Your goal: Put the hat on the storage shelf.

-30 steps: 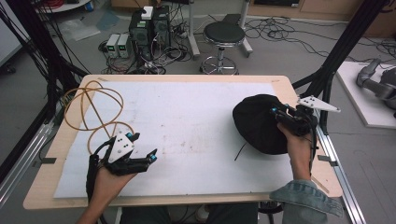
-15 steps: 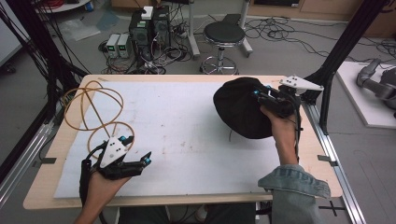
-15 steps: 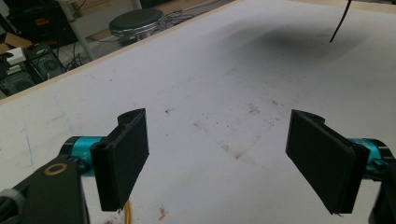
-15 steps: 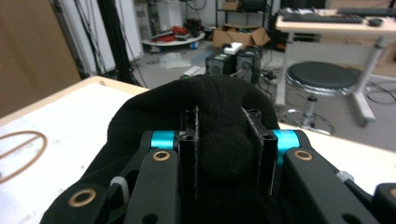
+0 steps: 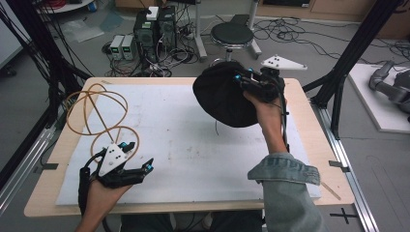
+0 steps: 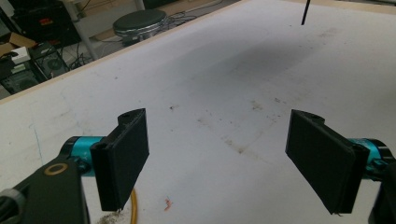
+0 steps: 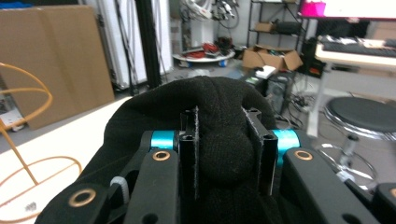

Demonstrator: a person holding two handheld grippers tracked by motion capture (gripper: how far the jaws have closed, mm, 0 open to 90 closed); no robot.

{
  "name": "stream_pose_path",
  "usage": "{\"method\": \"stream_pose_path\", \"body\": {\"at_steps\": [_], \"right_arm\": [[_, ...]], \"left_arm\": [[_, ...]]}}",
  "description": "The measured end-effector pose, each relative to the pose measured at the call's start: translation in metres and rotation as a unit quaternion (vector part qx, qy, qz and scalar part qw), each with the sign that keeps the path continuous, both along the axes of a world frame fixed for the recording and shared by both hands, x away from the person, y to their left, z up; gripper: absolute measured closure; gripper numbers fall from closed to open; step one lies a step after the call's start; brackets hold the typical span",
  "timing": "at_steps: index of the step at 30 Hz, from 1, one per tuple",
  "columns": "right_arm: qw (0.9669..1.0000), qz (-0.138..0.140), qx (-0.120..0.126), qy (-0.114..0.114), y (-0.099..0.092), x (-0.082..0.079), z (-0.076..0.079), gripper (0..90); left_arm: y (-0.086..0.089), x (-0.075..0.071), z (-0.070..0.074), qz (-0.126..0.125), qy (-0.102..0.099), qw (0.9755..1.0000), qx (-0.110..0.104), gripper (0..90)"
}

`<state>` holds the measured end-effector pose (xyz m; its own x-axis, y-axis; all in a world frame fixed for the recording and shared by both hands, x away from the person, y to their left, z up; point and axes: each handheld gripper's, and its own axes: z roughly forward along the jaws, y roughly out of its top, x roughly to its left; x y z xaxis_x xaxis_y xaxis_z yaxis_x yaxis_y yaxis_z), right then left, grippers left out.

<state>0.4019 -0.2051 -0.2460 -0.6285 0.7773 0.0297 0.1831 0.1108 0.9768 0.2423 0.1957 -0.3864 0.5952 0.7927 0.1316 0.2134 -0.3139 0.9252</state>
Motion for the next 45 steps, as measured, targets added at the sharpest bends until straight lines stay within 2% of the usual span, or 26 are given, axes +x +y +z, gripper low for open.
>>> {"method": "stream_pose_path", "body": {"at_steps": [12,20,24,33,45], "right_arm": [[0.9983,0.051,0.015,-0.023,0.049,0.018,0.022,71.3],[0.9955,0.076,0.027,-0.050,0.077,0.024,0.034,71.3],[0.9935,0.092,0.039,-0.053,0.091,0.025,0.037,71.3],[0.9875,0.134,0.043,-0.070,0.131,0.024,0.044,71.3],[0.9760,0.195,0.054,-0.080,0.189,0.016,0.053,71.2]], "left_arm": [[0.002,0.000,0.000,-0.001,-0.002,1.0000,-0.003,21.6],[0.002,0.000,0.000,-0.002,-0.002,1.0000,-0.003,21.6],[0.003,-0.001,0.001,-0.003,-0.004,1.0000,-0.004,21.6],[0.006,-0.006,0.002,0.002,-0.007,1.0000,-0.003,21.6],[0.016,-0.014,0.001,0.009,-0.007,0.9999,-0.002,21.6]]}}
